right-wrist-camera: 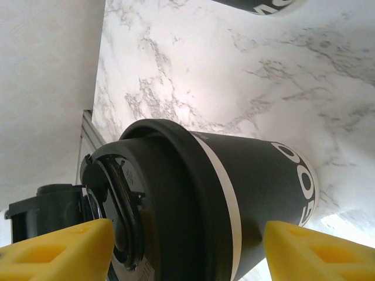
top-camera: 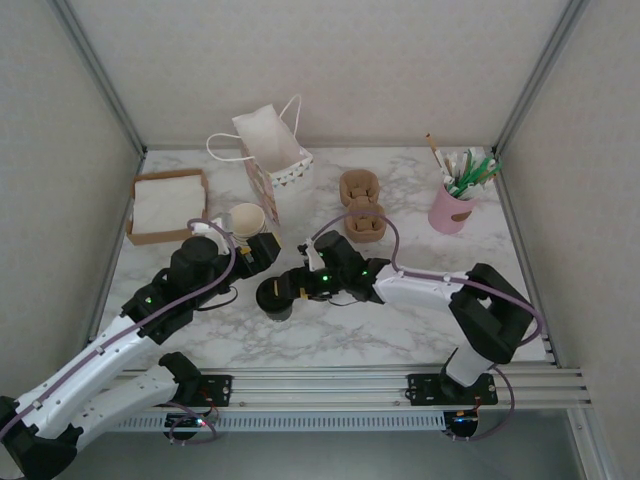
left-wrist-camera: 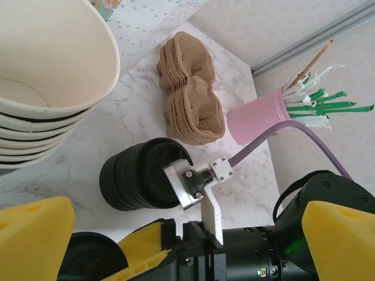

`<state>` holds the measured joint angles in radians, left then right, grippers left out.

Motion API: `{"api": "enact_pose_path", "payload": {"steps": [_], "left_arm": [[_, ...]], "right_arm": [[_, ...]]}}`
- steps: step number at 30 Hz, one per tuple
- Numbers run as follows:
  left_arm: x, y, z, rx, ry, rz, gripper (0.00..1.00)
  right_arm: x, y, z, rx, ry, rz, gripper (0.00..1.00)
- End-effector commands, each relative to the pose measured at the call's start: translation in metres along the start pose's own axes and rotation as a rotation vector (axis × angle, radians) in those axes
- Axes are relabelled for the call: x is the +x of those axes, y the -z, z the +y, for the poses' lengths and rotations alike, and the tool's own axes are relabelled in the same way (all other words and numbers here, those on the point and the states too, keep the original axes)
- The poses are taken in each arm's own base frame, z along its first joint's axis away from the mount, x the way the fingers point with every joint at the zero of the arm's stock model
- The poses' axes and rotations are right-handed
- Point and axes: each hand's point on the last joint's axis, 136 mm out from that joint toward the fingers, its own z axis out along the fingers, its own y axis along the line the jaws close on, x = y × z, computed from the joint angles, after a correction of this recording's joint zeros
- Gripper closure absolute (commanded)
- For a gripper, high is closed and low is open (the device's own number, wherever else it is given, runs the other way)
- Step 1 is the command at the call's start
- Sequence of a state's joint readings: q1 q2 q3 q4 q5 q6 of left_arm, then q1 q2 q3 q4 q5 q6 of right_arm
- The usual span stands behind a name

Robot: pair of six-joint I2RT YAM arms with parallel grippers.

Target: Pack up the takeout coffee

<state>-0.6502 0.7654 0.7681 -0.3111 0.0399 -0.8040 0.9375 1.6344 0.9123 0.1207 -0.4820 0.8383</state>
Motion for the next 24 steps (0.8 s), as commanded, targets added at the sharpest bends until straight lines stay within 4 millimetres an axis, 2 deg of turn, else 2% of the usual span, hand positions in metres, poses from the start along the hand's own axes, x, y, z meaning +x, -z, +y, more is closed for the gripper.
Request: {"api": "enact_pose_path", "payload": {"steps": [1,4,7,14,19,24], "left_arm": [[-0.008,0.002,0.006,-0.024,0.004,-0.042,0.00],[-0.014,0.006,0.004,-0.032,-0.005,-0.058,0.00],[-0.024,0.011,0.000,-0.047,-0.022,-0.082,0.00],[-0.054,0.016,-0.013,-0.119,-0.094,-0.113,0.00],[-0.087,0.018,-0.022,-0.176,-0.152,-0.141,0.00],[-0.128,-0.003,-0.029,-0.225,-0.181,-0.126,0.00]], "right_arm": [[-0.010,-0.008,0.017,-0.030,0.023,-0.018,0.31],[-0.010,-0.003,0.017,-0.013,0.034,-0.022,0.29],[-0.011,0.013,0.019,0.025,0.068,-0.045,0.25],[-0.014,0.066,0.026,0.168,0.190,-0.108,0.02],[-0.033,0.109,0.032,0.332,0.286,-0.140,0.01],[-0.059,0.142,0.034,0.484,0.314,-0.189,0.01]]}}
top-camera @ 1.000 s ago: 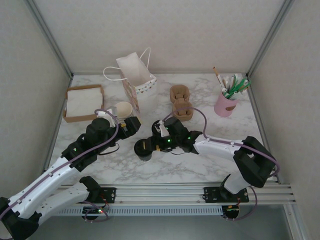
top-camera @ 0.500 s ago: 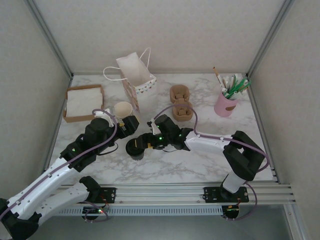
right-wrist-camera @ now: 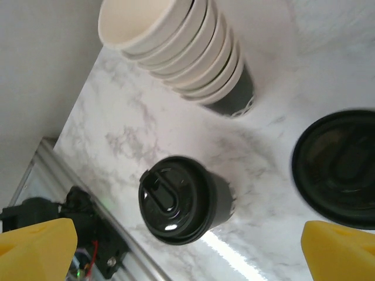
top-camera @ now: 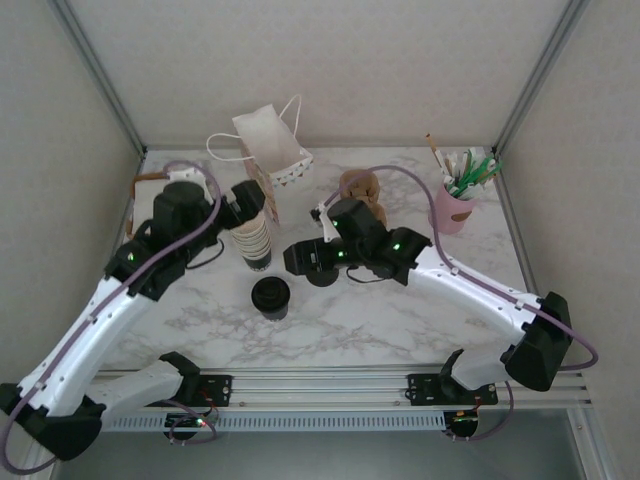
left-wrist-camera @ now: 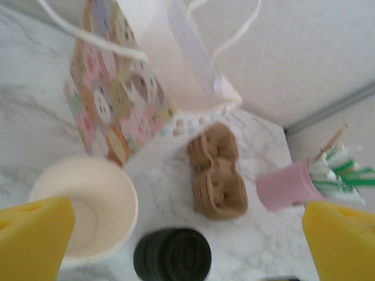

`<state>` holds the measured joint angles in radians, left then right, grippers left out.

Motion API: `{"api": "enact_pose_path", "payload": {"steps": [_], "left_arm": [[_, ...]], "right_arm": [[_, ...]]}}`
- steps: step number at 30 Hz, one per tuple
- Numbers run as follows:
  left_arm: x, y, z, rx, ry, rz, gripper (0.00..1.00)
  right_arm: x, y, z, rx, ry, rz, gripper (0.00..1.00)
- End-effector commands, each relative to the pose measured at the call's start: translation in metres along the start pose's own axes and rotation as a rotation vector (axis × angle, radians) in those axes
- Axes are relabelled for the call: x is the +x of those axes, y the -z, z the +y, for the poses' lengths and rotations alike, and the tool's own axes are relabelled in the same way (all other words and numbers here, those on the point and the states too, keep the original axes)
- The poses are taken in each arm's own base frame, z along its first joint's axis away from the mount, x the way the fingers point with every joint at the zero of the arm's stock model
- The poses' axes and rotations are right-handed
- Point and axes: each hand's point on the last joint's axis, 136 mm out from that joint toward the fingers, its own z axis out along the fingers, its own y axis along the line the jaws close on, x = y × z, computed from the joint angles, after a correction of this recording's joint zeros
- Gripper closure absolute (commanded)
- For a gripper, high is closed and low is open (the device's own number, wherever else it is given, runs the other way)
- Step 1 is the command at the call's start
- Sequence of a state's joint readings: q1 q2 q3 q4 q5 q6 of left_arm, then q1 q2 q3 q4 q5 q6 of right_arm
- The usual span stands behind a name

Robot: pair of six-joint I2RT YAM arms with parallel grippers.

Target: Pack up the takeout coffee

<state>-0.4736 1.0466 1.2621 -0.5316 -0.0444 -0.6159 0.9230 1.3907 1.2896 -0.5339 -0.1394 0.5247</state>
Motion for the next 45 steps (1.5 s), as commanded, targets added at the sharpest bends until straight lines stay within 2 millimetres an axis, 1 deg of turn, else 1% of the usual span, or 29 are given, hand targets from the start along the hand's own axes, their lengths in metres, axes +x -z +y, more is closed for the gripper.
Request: {"api": "enact_pose_path", "payload": {"steps": [1,3,4,6,8,12,13,17,18,21,24,27,29,37,45], "left_arm": [[-0.015,-0.016,0.003,-0.052,-0.071,0.040,0.00],[-0.028,-0.028,0.005,-0.085,-0.077,0.045,0.00],[-0.035,-0.034,0.006,-0.106,-0.086,0.050,0.01],[-0.047,-0.046,0.008,-0.153,-0.109,0.055,0.04],[-0.059,-0.059,0.012,-0.210,-0.133,0.063,0.07],[-0.080,-0.091,0.020,-0.318,-0.175,0.082,0.18],[-0.085,-0.100,0.023,-0.343,-0.185,0.085,0.19],[-0.092,-0.136,0.031,-0.392,-0.184,0.133,0.25],[-0.095,-0.142,0.029,-0.394,-0.181,0.138,0.27],[-0.091,-0.159,0.037,-0.427,-0.166,0.158,0.29],[-0.082,-0.172,0.046,-0.452,-0.140,0.180,0.31],[-0.073,-0.184,0.051,-0.455,-0.126,0.202,0.34],[-0.071,-0.190,0.054,-0.460,-0.115,0.205,0.35],[-0.067,-0.206,0.064,-0.454,-0.074,0.218,0.49],[-0.062,-0.217,0.073,-0.447,-0.048,0.235,0.68]], "right_arm": [[-0.004,0.018,-0.037,0.230,0.044,0.024,0.01],[-0.011,0.027,-0.048,0.309,0.026,0.002,0.01],[-0.010,0.030,-0.051,0.330,0.027,0.000,0.01],[-0.010,0.038,-0.060,0.365,0.018,-0.021,0.01],[-0.005,0.043,-0.069,0.390,-0.006,-0.035,0.01],[0.006,0.059,-0.085,0.416,-0.036,-0.046,0.01],[0.009,0.062,-0.089,0.424,-0.042,-0.048,0.01],[0.019,0.075,-0.100,0.433,-0.067,-0.061,0.01],[0.021,0.078,-0.101,0.435,-0.072,-0.066,0.01],[0.030,0.083,-0.110,0.448,-0.092,-0.070,0.01],[0.037,0.090,-0.117,0.459,-0.111,-0.082,0.01],[0.043,0.094,-0.120,0.456,-0.127,-0.089,0.01],[0.046,0.096,-0.122,0.451,-0.137,-0.093,0.01],[0.055,0.103,-0.128,0.458,-0.160,-0.103,0.01],[0.057,0.106,-0.130,0.458,-0.171,-0.109,0.01]]}}
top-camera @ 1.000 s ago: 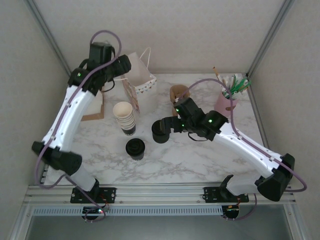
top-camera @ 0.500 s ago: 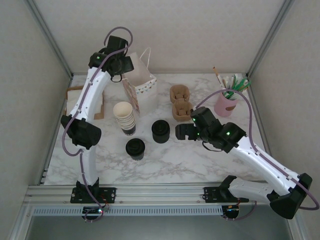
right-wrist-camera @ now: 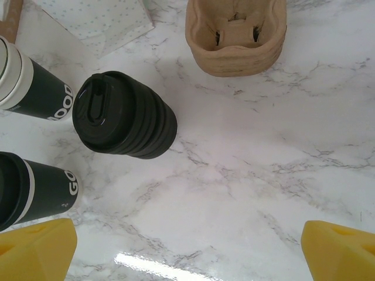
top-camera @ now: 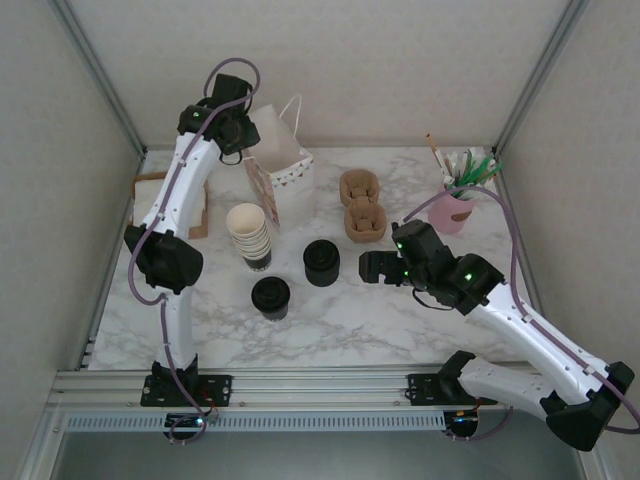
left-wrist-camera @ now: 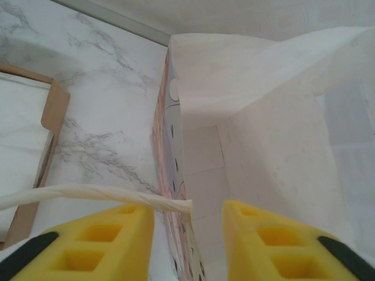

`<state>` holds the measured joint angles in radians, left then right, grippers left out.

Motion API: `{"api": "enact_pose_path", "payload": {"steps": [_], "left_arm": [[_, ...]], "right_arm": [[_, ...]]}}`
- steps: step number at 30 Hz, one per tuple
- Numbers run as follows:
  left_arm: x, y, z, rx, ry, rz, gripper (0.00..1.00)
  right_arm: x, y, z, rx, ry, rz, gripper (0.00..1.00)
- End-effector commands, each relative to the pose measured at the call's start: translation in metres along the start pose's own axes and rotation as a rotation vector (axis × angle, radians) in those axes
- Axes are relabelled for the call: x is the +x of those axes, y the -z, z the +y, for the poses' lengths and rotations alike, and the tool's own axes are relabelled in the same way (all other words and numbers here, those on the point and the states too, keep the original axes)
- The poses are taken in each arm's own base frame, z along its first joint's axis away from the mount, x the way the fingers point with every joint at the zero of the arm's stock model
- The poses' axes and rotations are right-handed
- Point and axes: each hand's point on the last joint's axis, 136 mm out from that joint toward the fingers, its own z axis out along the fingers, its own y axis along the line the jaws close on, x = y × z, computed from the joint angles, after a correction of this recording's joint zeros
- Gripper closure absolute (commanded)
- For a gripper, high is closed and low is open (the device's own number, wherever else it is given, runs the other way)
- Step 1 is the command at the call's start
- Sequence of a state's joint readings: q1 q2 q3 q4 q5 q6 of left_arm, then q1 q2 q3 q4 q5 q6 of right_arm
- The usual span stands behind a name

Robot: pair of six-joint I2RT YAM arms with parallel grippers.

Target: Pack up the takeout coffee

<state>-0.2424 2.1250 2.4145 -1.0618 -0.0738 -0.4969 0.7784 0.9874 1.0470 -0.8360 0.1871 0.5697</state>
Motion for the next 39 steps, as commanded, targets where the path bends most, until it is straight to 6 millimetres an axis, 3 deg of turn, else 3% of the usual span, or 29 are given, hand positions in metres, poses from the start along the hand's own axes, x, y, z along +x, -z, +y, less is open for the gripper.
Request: {"api": "enact_pose_path", "payload": {"steps": [1,10,22,31,39], "left_arm": [[-0.003,-0.009,-0.002,0.019,0.014,0.002,0.71],[-0.016,-0.001,-0.004,0.069,0.051,-0.022,0.99],[-0.044,0.038,-0.015,0.171,0.092,-0.111,1.00],[-0.069,0.103,-0.036,0.340,0.128,-0.211,1.00],[-0.073,0.165,-0.054,0.495,0.146,-0.267,1.00]], "right_arm": [[0.004,0.002,-0.008,0.022,-0.020,0.005,0.01],[0.004,0.006,-0.012,0.033,-0.032,-0.006,0.01],[0.005,0.011,-0.020,0.057,-0.058,-0.019,0.01],[0.003,0.015,-0.025,0.081,-0.071,-0.039,0.01],[-0.002,0.023,-0.038,0.127,-0.120,-0.084,0.01]]}}
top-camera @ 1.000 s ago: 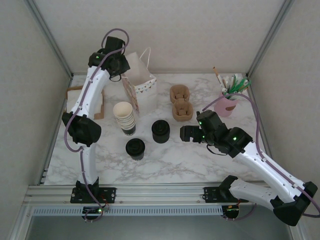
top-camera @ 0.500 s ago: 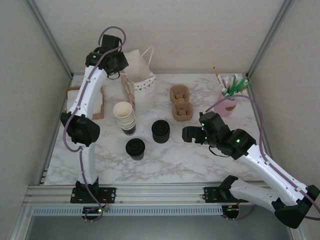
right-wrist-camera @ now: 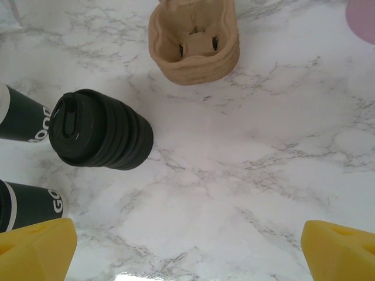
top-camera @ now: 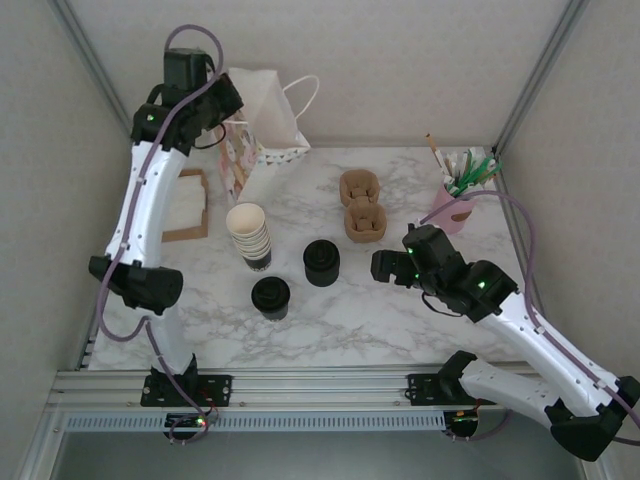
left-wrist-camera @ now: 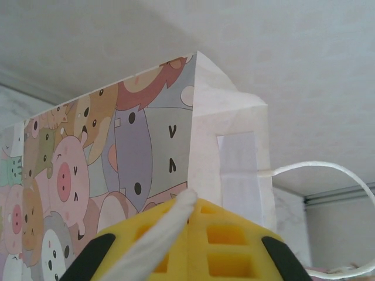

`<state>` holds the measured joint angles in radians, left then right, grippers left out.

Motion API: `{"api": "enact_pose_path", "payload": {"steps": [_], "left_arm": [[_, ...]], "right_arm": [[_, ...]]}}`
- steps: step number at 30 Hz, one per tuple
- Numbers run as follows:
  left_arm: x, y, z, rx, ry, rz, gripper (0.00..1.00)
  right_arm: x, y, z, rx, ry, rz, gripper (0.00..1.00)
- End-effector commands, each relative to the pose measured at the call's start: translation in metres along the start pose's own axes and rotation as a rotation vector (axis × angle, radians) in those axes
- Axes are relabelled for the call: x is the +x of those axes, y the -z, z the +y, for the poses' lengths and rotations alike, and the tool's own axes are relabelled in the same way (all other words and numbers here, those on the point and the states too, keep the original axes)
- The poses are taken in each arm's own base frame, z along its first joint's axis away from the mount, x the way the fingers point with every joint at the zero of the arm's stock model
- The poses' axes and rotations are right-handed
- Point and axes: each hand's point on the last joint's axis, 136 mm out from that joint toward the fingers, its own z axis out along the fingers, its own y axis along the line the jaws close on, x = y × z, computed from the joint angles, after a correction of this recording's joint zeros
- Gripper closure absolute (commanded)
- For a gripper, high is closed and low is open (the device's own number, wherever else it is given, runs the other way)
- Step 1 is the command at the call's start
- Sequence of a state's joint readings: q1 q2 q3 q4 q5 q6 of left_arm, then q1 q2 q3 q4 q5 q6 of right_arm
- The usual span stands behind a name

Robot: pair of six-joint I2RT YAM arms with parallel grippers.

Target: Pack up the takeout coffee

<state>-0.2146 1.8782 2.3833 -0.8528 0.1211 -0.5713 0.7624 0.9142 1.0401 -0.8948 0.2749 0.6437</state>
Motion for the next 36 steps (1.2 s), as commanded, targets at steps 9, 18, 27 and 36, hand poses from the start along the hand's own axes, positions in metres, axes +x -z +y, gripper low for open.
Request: {"api": "enact_pose_path", "payload": {"steps": [9,18,27,36], "left_arm": [[0.002,0.073,-0.087,0.285,0.024,-0.032,1.00],[0.034,0.123,-0.144,0.438,0.038,-0.013,1.00],[0.093,0.154,-0.185,0.549,0.050,0.076,1.00],[0.192,0.147,-0.234,0.620,0.031,0.246,1.00]], "right_arm": [[-0.006,0.019,-0.028,0.085,-0.078,-0.073,0.01],[-0.011,0.065,-0.072,0.220,-0.178,-0.182,0.01],[0.000,0.118,-0.102,0.130,-0.266,-0.309,0.01],[0.021,0.139,-0.128,0.144,-0.312,-0.312,0.01]]}}
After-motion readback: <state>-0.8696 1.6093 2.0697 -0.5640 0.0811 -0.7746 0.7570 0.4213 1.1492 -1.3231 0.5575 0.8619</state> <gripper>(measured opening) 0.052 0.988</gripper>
